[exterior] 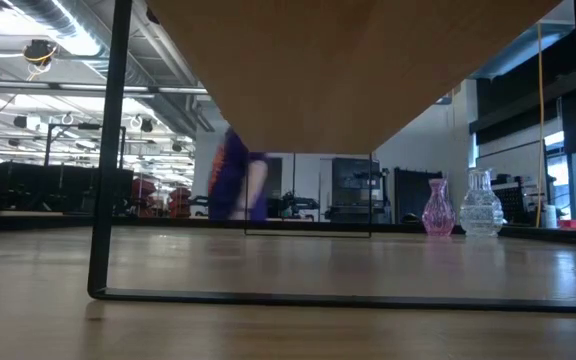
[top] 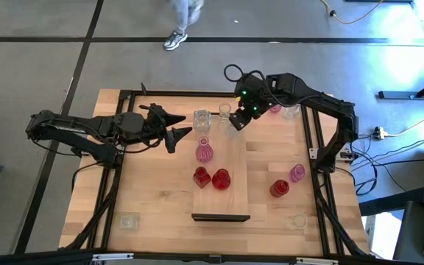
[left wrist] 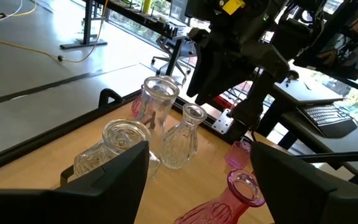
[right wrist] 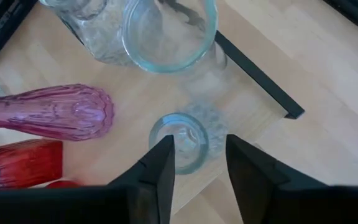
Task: Sort vases onto shelf
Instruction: Put the transparent vase on the shelf aligned with the other transparent vases
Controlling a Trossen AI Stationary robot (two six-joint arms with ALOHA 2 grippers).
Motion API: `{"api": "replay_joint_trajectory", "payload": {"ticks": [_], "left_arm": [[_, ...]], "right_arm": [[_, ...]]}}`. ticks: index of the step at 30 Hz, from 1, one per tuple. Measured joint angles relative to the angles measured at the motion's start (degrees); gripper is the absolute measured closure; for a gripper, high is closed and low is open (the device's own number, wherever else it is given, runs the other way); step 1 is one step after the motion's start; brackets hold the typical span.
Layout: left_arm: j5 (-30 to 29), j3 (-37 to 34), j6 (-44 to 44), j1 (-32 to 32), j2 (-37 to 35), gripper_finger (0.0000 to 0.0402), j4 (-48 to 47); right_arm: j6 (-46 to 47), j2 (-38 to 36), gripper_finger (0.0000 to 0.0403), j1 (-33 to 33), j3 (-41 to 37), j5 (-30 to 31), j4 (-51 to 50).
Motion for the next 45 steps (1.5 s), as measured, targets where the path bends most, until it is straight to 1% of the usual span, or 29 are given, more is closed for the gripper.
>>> {"api": "replay_joint_trajectory", "payload": {"ticks": [10,15,22,25,30,32,36,40,45], "left_arm": [[0.01,0.01,-0.01,0.0,0.0,0.0127,0.0],[0.0,0.0,-0.02,0.0,0.0,0.0127,0.0],[0.0,0.0,-0.02,0.0,0.0,0.0127,0.02],[0.0,0.0,-0.02,0.0,0.0,0.0127,0.02],[0.0,0.0,0.0,0.0,0.0,0.0127,0.02],[0.02,0.0,-0.02,0.0,0.0,0.0127,0.02],[0.0,0.0,-0.02,0.0,0.0,0.0127,0.02],[0.0,0.0,0.0,0.0,0.0,0.0127,0.02],[0.01,0.0,-0.02,0.0,0.0,0.0127,0.02]], "right_arm": [[-0.31,0.26,0.0295,0.0,-1.43,0.0,-0.11],[-0.31,0.28,0.0297,0.0,-3.22,-1.05,0.87],[-0.87,0.28,0.0299,0.0,-3.61,-1.09,1.03],[-1.58,0.28,0.0317,0.0,-3.61,-1.63,1.15],[-1.79,0.28,0.038,0.0,-3.68,-3.05,3.2],[-1.91,0.28,0.0395,0.0,-3.69,-3.06,3.49],[-1.92,0.28,0.0388,0.0,-3.69,-3.04,3.14],[-1.95,0.28,0.0398,0.0,-3.67,-3.04,1.92],[-1.94,0.26,0.0398,0.0,-3.58,-2.82,0.69]]}}
